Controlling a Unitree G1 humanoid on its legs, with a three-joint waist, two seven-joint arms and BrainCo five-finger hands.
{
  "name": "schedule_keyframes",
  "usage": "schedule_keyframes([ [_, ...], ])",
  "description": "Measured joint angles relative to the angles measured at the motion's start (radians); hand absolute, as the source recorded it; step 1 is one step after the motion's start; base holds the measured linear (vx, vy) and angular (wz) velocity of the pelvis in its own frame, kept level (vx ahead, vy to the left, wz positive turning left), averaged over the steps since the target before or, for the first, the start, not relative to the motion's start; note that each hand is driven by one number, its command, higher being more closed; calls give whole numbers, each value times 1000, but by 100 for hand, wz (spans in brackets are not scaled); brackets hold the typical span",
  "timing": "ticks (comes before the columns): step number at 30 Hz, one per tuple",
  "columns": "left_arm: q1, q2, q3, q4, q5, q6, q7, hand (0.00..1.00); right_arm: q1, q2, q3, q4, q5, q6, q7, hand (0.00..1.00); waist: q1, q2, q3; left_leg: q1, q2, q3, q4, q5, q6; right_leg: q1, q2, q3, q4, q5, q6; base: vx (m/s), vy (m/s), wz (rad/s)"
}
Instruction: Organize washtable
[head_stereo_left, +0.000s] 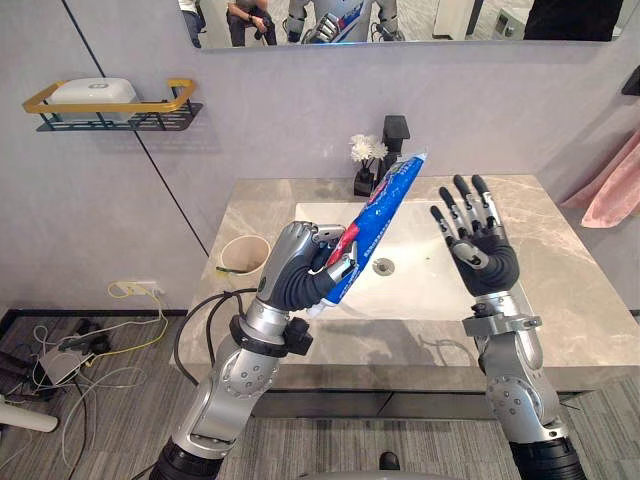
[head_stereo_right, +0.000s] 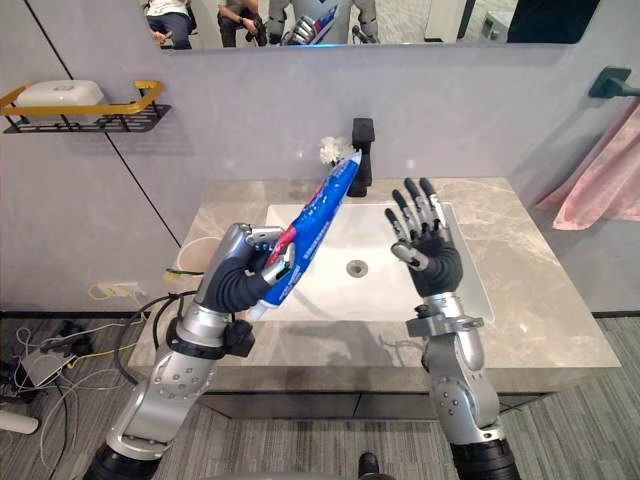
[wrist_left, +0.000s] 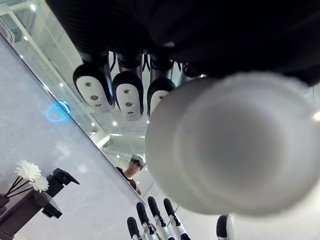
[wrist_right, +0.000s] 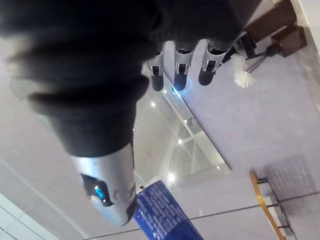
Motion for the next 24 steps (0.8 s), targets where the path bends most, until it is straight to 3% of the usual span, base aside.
schedule_keyframes([
  [6, -2, -1, -29, 20, 3, 9, 0, 100, -43, 21, 91, 1, 54, 11, 3, 0, 0, -16, -10, 0, 0, 0, 0, 0, 0, 0, 0, 0, 0, 0, 0, 0, 0, 0],
  [24, -24, -27, -103, 86, 1, 16, -1, 100, -106, 33, 197, 31, 106, 19, -1, 0, 1, -18, -12, 0, -2, -6, -5, 5, 1, 0, -2, -6, 0, 0, 0, -1, -1, 0],
])
